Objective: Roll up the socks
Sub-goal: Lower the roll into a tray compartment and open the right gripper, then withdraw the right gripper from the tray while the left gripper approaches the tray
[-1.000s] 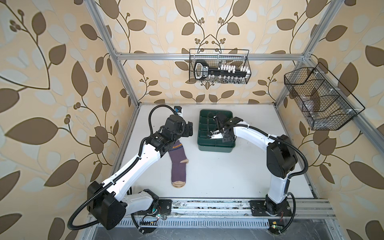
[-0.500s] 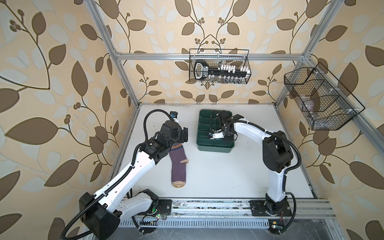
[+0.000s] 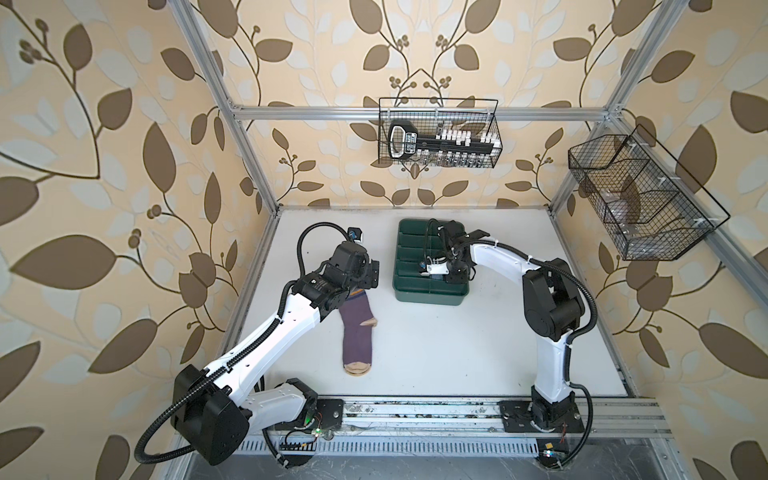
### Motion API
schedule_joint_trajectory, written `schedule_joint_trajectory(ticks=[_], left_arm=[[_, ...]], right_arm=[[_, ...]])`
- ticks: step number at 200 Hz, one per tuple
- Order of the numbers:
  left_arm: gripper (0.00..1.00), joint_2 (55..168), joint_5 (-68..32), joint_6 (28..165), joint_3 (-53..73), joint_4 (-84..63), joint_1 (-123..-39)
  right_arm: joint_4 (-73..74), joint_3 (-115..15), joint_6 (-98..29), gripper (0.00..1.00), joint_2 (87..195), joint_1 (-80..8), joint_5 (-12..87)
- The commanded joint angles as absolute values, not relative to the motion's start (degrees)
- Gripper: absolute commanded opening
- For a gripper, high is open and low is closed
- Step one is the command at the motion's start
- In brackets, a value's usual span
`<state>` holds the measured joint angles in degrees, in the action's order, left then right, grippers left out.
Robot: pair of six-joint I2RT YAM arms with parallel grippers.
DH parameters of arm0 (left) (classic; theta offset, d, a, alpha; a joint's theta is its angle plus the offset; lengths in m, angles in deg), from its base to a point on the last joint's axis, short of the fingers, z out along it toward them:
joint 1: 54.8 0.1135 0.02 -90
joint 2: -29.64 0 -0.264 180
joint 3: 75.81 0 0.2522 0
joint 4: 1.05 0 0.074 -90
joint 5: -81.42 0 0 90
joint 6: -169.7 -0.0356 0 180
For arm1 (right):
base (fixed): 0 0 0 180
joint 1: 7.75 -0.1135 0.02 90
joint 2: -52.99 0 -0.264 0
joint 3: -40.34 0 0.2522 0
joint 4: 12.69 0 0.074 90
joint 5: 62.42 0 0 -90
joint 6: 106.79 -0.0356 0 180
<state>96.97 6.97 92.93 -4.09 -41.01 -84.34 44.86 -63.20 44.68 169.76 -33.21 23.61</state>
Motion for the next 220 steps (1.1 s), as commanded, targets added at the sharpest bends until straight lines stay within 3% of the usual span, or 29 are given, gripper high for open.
schedule_joint_trajectory(ticks=[1,6,27,32,34,38,73,99,125,149,169,195,220], left_arm=[[0.85,96.94,8.29,92.24,-3.48,-41.43,-83.91],[0.85,96.88,8.32,92.12,-3.61,-41.48,-83.92],[0.85,96.06,9.21,91.88,-4.12,-41.96,-83.95],[0.85,95.60,9.31,91.94,-4.47,-41.99,-83.90],[0.85,95.39,9.32,91.99,-4.52,-42.06,-83.89],[0.85,94.98,9.50,92.00,-4.69,-42.19,-83.89],[0.88,89.68,10.92,92.97,-6.46,-44.55,-83.96],[0.99,81.78,7.37,94.86,-9.55,-42.80,-83.94],[0.99,69.73,3.48,103.68,-12.85,-40.03,-83.97],[0.99,58.52,8.82,115.42,-13.47,-47.25,-84.01],[0.99,51.89,8.88,119.66,-16.16,-49.15,-83.93],[0.98,54.20,-3.01,123.16,-16.03,-51.78,-84.02],[0.95,64.21,-14.08,127.43,-17.00,-49.22,-84.05]], right_arm=[[43.82,-61.94,46.20,0.57,166.46,-33.33,22.83],[43.70,-61.84,46.50,0.66,165.47,-33.33,22.71],[44.12,-61.71,47.70,0.69,161.45,-33.23,22.85],[44.25,-61.60,47.87,0.85,160.38,-33.24,22.84],[44.32,-61.58,47.94,0.96,159.99,-33.24,22.84],[44.40,-61.54,47.98,1.00,159.06,-33.31,22.85],[43.28,-60.78,48.01,1.00,149.66,-34.76,20.94],[38.42,-62.85,37.81,1.00,139.69,-36.89,20.42],[29.23,-61.69,8.97,1.00,127.58,-37.77,31.18],[5.03,-39.60,-29.02,1.00,111.08,-35.37,39.82],[-10.76,-19.99,-45.97,1.00,98.67,-34.14,41.25],[1.09,-14.24,-46.93,1.00,89.90,-33.78,40.08],[11.57,-11.58,-50.66,1.00,84.09,-33.55,30.98]])
